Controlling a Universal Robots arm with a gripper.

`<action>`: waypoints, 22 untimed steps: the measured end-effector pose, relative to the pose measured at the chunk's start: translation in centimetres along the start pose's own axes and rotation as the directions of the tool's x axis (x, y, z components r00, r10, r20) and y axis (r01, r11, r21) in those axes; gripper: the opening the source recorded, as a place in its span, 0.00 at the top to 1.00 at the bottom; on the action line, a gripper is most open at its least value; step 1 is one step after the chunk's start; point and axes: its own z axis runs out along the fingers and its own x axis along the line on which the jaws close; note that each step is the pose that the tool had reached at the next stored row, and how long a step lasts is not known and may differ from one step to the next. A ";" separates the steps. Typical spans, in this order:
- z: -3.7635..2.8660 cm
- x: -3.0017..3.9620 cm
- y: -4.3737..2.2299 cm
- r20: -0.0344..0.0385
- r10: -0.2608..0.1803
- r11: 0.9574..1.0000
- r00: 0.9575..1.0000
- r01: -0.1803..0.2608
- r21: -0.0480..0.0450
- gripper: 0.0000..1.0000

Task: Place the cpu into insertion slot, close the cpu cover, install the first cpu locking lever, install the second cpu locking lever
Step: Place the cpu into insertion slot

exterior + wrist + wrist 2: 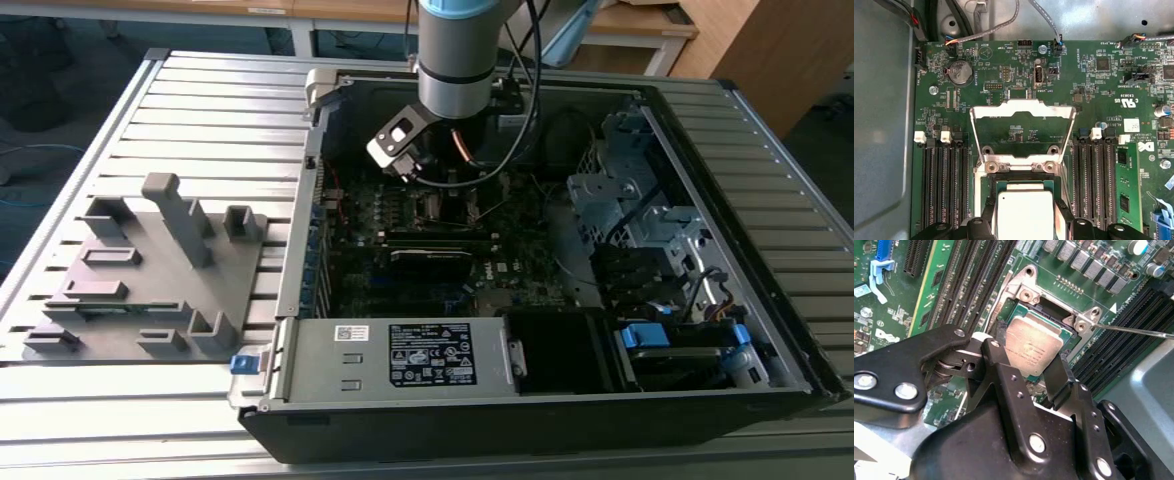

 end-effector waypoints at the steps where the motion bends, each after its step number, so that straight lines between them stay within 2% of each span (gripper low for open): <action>1: 0.00 0.00 0.00 0.000 0.000 1.000 1.000 0.000 0.000 0.46; 13: 0.17 0.32 -0.02 0.000 0.000 1.000 1.000 0.000 0.000 0.46; 22: 0.33 0.33 -0.03 0.004 0.000 1.000 1.000 0.000 0.000 0.46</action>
